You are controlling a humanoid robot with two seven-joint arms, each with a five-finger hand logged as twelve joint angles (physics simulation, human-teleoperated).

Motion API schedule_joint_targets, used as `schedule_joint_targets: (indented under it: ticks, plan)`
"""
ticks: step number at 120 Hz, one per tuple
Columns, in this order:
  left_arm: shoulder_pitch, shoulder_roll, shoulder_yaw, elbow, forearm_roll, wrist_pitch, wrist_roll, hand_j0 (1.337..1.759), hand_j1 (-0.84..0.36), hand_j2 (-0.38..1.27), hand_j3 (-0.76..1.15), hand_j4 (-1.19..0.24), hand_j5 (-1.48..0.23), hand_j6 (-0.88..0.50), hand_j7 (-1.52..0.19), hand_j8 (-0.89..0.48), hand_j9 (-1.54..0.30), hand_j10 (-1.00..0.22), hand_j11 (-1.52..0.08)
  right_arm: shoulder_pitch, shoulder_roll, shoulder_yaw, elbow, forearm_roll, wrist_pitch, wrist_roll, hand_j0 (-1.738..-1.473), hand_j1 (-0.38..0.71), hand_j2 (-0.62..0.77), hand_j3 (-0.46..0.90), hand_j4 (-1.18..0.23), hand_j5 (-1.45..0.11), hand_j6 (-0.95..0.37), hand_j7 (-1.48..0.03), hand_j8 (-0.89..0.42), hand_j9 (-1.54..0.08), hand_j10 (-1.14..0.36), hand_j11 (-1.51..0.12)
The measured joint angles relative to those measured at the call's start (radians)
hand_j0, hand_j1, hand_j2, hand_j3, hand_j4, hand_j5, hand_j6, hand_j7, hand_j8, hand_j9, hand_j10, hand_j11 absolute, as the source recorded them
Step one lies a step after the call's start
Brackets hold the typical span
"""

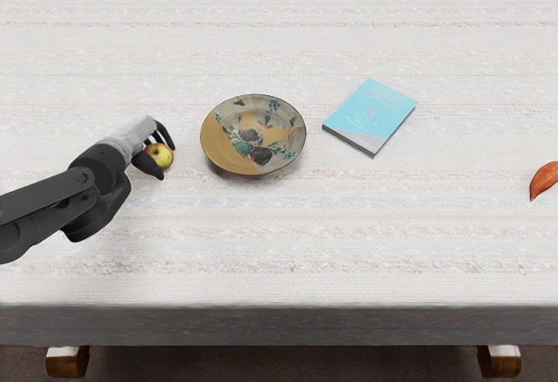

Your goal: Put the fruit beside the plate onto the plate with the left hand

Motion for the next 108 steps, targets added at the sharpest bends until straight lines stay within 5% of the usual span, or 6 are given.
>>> schedule_joint_targets:
  ticks: [21, 38, 76, 108]
  plan:
    - [-0.003, 0.014, -0.003, -0.027, -0.003, 0.0, 0.0, 1.656, -0.31, 0.34, 0.14, -0.64, -1.01, -0.4, -1.03, -0.42, -1.04, -0.77, -1.04, 0.0, 0.0, 0.0, 0.0, 0.0, 0.0, 0.0, -1.658, -0.35, 0.0, 0.0, 0.0, 0.0, 0.0, 0.0, 0.0, 0.0, 0.0, 0.0]
    - [-0.003, 0.089, -0.023, -0.115, -0.009, -0.002, 0.001, 1.653, -0.34, 0.55, 0.07, -0.66, -1.1, -0.37, -1.09, -0.4, -1.1, -0.81, -1.1, 0.001, 0.0, -0.001, 0.0, 0.0, 0.0, 0.0, -1.658, -0.35, 0.0, 0.0, 0.0, 0.0, 0.0, 0.0, 0.0, 0.0, 0.0, 0.0]
    - [-0.029, 0.15, -0.06, -0.294, -0.048, -0.005, 0.001, 1.652, -0.32, 0.54, 0.01, -0.67, -1.2, -0.34, -1.14, -0.39, -1.15, -0.85, -1.15, 0.001, 0.0, 0.001, 0.0, 0.0, 0.0, 0.0, -1.658, -0.35, 0.0, 0.0, 0.0, 0.0, 0.0, 0.0, 0.0, 0.0, 0.0, 0.0]
    - [-0.117, 0.095, -0.065, -0.333, -0.104, -0.013, 0.0, 1.654, -0.36, 0.67, 0.0, -0.73, -1.23, -0.36, -1.16, -0.41, -1.15, -0.86, -1.15, 0.002, 0.0, 0.001, 0.001, 0.001, 0.001, -0.001, -1.658, -0.35, 0.0, 0.0, 0.0, 0.0, 0.0, 0.0, 0.0, 0.0, 0.0, 0.0]
